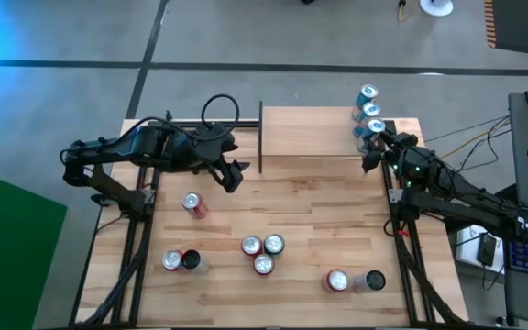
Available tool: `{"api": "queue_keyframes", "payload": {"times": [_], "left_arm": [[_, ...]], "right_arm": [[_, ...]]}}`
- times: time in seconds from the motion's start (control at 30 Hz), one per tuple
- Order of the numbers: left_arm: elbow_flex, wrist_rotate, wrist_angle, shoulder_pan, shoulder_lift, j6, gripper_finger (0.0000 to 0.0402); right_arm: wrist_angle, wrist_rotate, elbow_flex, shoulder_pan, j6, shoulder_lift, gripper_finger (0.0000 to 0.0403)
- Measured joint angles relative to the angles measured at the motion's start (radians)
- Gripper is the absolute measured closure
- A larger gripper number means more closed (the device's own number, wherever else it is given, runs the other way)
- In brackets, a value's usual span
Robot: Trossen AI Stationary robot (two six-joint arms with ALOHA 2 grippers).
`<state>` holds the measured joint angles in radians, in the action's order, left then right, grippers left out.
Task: Place canned beverage on shelf
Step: Put the blue soda can on the shelf aligned with the other blue soda cans, then put the bottom white-pink soda can on the shelf
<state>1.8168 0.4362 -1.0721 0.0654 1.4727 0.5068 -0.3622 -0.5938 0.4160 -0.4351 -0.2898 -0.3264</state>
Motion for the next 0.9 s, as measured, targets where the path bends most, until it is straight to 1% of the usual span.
{"api": "queue_keyframes", "payload": {"times": [0.3,0.43,0.6,0.73,0.8,0.9], "left_arm": [[0.000,0.001,-0.006,0.004,0.000,0.038,0.0123],[-0.018,0.046,-0.022,0.006,0.000,0.041,0.0123],[-0.089,0.052,-0.024,0.011,0.000,0.095,0.0123],[-0.174,0.051,0.045,0.027,0.000,0.129,0.0123],[-0.210,0.033,0.080,0.034,0.000,0.139,0.0123],[-0.249,-0.029,0.150,0.041,0.000,0.142,0.0123]], "right_arm": [[0.010,0.008,0.005,0.000,-0.045,0.041,0.0115],[0.004,0.014,0.042,0.000,-0.058,0.054,0.0107],[0.004,0.018,0.093,0.000,-0.049,0.048,0.0100],[0.001,0.033,0.121,0.000,-0.050,0.042,0.0103],[0.001,0.048,0.136,0.000,-0.051,0.042,0.0105],[0.000,0.053,0.160,0.000,-0.050,0.042,0.0106]]}}
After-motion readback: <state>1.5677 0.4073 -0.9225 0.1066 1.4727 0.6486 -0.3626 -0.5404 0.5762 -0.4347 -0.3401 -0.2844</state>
